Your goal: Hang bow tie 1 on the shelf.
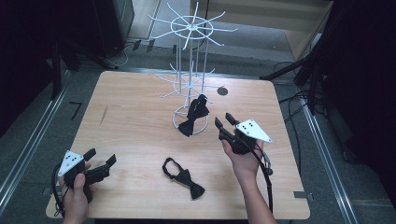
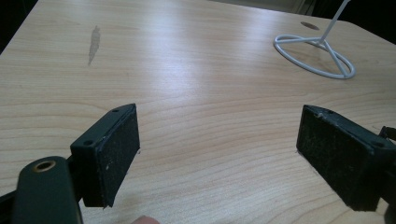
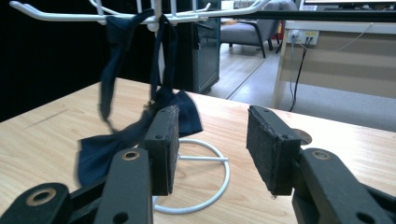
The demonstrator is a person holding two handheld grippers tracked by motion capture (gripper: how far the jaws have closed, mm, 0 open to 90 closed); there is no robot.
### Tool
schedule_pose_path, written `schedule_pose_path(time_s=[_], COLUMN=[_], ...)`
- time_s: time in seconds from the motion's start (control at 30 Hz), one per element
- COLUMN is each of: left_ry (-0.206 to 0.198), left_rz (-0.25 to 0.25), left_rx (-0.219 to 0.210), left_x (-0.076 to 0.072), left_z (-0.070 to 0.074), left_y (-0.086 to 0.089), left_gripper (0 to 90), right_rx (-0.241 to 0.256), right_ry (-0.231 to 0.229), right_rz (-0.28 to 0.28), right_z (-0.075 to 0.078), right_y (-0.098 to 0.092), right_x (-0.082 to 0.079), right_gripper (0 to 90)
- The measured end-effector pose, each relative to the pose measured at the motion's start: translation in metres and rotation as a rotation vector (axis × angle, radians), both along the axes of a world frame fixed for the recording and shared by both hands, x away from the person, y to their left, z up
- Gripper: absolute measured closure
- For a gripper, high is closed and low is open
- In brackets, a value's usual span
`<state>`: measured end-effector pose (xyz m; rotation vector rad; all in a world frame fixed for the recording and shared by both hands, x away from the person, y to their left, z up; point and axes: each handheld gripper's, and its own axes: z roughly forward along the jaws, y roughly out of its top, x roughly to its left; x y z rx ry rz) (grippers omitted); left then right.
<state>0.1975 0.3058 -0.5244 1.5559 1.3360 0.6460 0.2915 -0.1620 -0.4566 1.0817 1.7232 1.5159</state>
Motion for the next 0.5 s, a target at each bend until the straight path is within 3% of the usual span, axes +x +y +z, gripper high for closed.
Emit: schedule_pose_path(time_s=[0.5], left_ry=[-0.002], left_rz=[0.002], left_rx=[-0.001], left_x=[0.000], left_z=[0.000], left_y=[0.000], left_gripper=[14.1], right_rx=[-0.034], right_ry=[-0.001], right_rz=[0.038], right_z=[-0.017], right_y=[0.001], right_x=[-0.033], right_gripper=[55.3])
